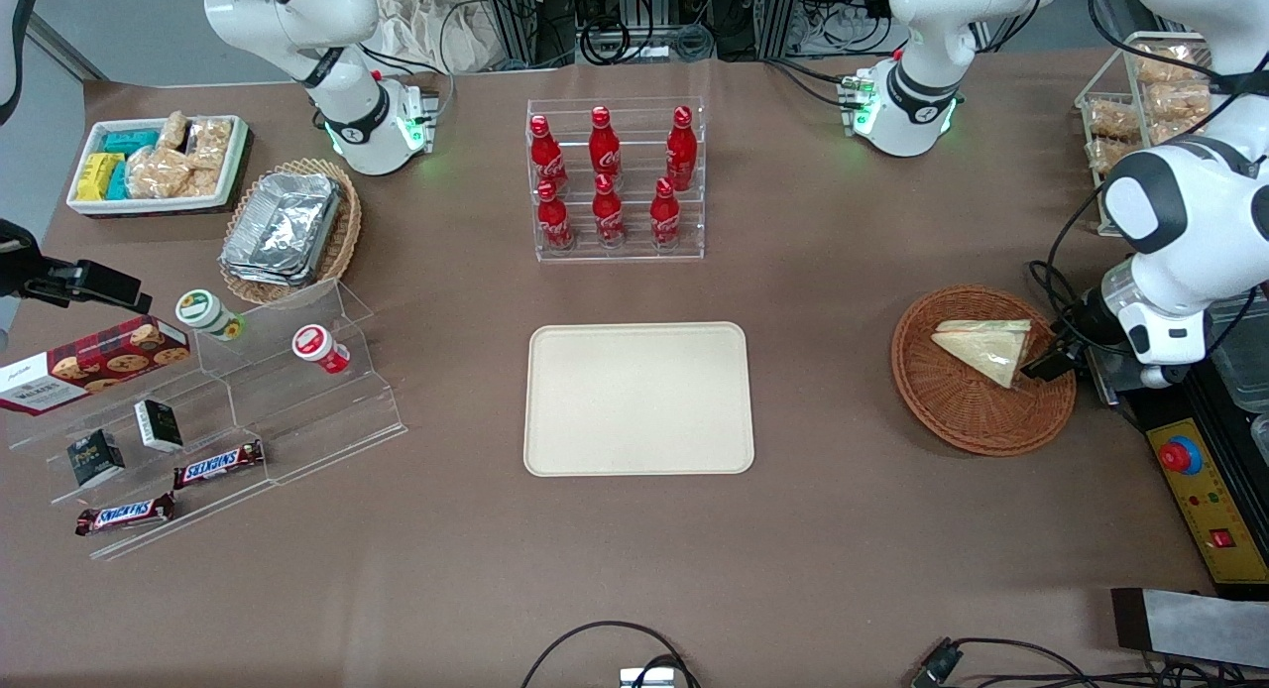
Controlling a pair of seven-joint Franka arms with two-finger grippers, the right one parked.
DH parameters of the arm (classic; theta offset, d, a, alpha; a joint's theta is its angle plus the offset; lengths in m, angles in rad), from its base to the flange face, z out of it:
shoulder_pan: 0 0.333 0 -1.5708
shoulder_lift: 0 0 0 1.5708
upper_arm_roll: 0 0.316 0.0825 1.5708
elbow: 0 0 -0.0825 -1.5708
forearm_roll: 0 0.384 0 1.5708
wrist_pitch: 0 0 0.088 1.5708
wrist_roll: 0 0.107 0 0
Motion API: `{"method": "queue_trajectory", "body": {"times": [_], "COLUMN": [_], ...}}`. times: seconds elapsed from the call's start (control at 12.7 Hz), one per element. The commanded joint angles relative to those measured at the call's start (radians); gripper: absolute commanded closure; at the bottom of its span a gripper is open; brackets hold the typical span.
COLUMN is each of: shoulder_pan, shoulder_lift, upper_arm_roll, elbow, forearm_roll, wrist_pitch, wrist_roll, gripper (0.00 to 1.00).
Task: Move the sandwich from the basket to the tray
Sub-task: 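Lower the open left gripper around the sandwich's wrapped edge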
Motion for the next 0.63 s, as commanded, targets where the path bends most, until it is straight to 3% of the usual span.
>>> {"method": "queue_trajectory", "body": {"times": [0.0, 0.55], "shoulder_pan": [0.005, 0.005], "shoulder_lift": [0.015, 0.059], "upper_arm_roll": [-0.007, -0.009], "elbow": [-0.037, -0.109], "forearm_roll": [-0.021, -0.044], "wrist_pitch": [0.062, 0.188], "wrist_roll": [-0.011, -0.011], "gripper": [0.0, 0.0]}}
